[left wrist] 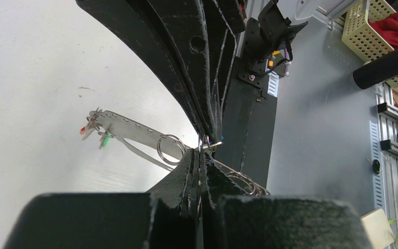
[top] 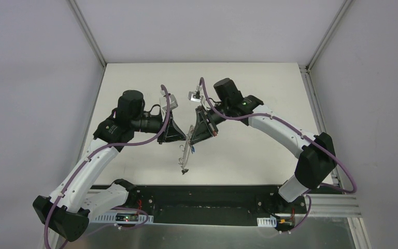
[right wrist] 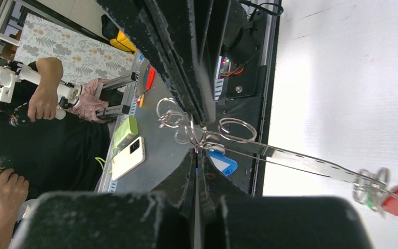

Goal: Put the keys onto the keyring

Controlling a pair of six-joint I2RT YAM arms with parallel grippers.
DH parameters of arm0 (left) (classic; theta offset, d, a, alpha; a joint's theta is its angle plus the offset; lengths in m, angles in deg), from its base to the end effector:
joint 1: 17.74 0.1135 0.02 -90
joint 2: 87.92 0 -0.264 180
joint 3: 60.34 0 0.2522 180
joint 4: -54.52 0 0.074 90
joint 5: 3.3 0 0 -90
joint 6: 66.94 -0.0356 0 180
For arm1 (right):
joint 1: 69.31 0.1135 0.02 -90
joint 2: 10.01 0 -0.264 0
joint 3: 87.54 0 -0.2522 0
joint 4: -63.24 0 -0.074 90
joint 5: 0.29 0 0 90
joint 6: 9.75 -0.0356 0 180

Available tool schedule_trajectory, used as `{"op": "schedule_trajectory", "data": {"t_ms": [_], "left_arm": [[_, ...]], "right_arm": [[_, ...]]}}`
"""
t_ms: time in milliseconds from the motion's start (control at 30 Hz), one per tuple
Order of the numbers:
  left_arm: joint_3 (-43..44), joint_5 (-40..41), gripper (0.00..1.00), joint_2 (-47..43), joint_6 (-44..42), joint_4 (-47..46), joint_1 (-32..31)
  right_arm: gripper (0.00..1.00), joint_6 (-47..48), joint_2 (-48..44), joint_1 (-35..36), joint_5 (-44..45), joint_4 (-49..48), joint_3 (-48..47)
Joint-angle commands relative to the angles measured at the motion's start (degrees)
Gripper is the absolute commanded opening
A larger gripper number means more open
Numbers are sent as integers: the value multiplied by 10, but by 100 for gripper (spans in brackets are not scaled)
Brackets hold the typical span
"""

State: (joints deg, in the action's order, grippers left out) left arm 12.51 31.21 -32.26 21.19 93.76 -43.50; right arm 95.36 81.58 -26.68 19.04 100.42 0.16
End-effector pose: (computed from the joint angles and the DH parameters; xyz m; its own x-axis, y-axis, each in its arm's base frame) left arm 0.1667 -0.1130 0.3707 -0.3074 0.1689 -0.9365 0.9446 0.1729 -0.2789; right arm 0.2336 0.2607 0.3295 -0.2182 -0.3182 -0.9226 -0.8694 -0.3660 0.3319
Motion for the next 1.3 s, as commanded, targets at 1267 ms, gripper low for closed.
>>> {"op": "schedule_trajectory", "data": {"t_ms": [1267], "left_arm": [[6, -12, 0, -25, -35, 9, 7]], "right_arm": [[0, -26, -32, -47, -12, -49, -2]]}}
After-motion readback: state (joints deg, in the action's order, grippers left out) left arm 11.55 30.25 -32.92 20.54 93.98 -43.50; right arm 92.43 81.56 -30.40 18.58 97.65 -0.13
